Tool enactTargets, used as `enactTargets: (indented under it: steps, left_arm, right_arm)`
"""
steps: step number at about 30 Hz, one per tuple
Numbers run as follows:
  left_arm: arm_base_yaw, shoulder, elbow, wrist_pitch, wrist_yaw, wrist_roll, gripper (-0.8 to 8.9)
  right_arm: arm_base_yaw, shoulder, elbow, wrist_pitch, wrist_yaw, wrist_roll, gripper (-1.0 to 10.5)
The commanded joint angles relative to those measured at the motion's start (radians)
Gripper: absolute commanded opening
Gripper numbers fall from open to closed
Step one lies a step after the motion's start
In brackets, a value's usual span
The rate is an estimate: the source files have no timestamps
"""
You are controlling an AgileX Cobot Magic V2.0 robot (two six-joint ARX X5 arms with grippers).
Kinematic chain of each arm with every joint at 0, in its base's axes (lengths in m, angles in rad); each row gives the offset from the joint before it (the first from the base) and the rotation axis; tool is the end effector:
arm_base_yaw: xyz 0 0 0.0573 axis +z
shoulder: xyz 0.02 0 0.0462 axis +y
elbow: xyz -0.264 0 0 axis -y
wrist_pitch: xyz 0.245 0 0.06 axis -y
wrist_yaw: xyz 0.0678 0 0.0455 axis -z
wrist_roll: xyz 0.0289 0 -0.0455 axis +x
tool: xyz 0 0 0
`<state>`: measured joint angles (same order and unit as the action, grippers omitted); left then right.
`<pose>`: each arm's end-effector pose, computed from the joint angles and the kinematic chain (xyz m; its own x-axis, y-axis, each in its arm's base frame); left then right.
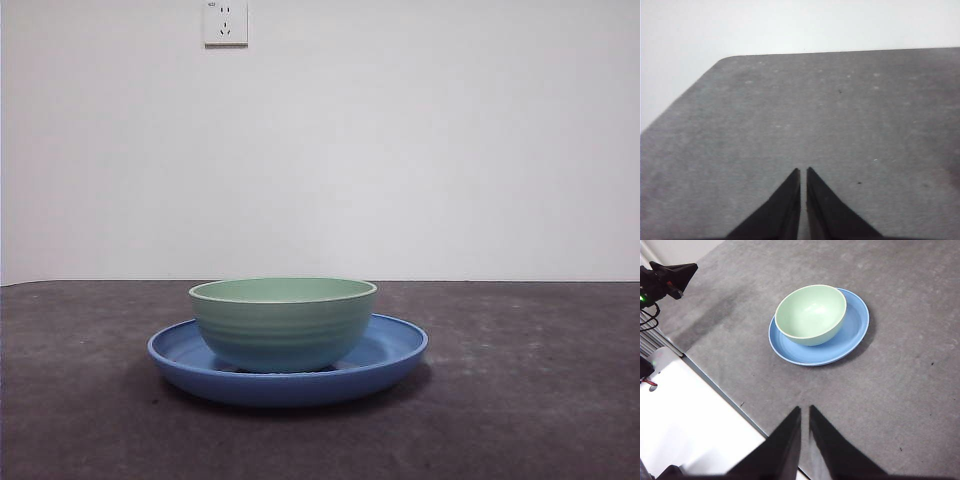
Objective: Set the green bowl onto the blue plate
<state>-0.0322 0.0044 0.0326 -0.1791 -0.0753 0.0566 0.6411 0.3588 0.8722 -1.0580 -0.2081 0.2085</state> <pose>0.0948 -0.0009 0.1570 0.9877 0.0435 -0.1499 -0.0337 0.9972 0.0672 0.0276 0.0281 0.3190 0.5471 0.6661 -0.5069 -0.6251 0.7279 0.2818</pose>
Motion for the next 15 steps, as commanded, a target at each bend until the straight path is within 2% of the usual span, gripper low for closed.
enactTargets:
  steps: [1, 7, 15]
  left_arm:
    - [0.018, -0.002, -0.021, -0.013, 0.004, 0.062, 0.24]
    - [0.021, -0.002, -0.021, -0.007, 0.005, 0.029, 0.24]
    - [0.021, -0.002, -0.021, -0.007, 0.005, 0.029, 0.24]
  right_arm:
    - [0.008, 0.003, 0.003, 0.010, 0.000, 0.000, 0.2]
    - [0.008, 0.003, 0.003, 0.010, 0.000, 0.000, 0.2]
    - [0.008, 0.003, 0.003, 0.010, 0.000, 0.000, 0.2]
